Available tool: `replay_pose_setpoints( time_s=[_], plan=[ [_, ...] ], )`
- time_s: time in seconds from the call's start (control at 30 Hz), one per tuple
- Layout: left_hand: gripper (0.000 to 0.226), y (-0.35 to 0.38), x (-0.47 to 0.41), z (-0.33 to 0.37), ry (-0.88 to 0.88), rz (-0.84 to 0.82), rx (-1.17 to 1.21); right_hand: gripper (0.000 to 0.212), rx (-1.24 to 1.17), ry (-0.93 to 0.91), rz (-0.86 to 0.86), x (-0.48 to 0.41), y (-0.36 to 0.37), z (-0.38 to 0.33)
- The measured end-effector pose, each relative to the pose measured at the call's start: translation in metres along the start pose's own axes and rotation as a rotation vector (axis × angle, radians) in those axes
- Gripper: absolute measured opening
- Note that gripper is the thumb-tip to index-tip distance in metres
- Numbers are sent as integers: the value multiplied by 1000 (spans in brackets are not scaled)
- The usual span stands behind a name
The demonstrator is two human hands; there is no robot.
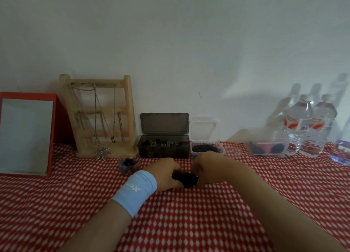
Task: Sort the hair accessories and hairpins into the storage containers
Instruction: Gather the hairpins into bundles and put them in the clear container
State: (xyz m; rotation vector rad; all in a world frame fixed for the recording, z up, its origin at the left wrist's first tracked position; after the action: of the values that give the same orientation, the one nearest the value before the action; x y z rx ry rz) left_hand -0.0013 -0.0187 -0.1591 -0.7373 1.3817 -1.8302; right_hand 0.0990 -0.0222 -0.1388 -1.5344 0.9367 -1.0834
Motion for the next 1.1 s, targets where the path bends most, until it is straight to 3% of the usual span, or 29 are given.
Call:
replay_pose_setpoints(
  time_s=[0.13,0.37,0.6,0.77,0.9,1.1],
  plan=[
    [46,0,-1,-8,-18,23,31,71,36,-39,46,-2,5,-10],
    [36,-3,-1,-20,-16,82,129,37,113,-69,-88,-21,20,-22],
    [42,-3,3,-34,-62,116,228,53,133,24,-172,-54,41,-16],
    [27,-5,6,-44,-63,150,203,39,106,-140,34,-41,34,-33],
    [28,-6,7,-46,-56,185,247,53,187,-86,-41,-58,45,-26],
    [21,-5,10,-54,-82,237,369,37,59,-40,-1,-38,27,-5]
  ],
)
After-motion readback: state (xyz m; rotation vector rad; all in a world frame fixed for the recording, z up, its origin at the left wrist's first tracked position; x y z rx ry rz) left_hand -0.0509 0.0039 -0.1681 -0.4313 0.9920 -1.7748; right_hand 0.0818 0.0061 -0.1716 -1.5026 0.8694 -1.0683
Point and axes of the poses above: each hand's wrist, its own x-axis away from the middle knuckle, its own y-axis out of the palm, z = x × y, the point moved 10 cm from there along -x, towards the middle knuckle, and after that the axes turned 4 degrees about y, right-handed, at the moved point
